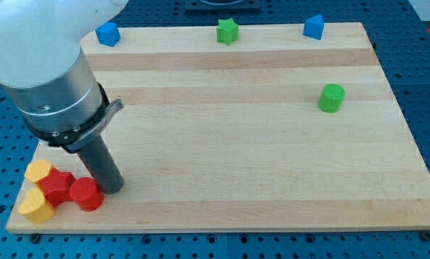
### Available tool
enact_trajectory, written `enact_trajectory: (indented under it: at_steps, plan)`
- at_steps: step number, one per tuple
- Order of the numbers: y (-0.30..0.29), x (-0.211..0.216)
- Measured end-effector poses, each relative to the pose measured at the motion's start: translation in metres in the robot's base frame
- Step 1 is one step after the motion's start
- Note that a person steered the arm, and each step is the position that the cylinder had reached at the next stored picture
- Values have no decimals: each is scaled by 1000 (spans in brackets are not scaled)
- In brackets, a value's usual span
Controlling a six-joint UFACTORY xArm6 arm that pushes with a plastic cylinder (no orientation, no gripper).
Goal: Move green circle towards bottom left
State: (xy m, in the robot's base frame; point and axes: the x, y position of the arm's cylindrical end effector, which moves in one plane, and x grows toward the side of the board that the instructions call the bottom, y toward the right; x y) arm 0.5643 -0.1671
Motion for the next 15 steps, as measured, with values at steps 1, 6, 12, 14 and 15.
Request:
enact_trajectory:
  at_steps: [1,6,12,14,15]
  plan:
    - [-4,0]
    - [335,-82]
    - [403,-157]
    - [320,-193]
    - [225,-158]
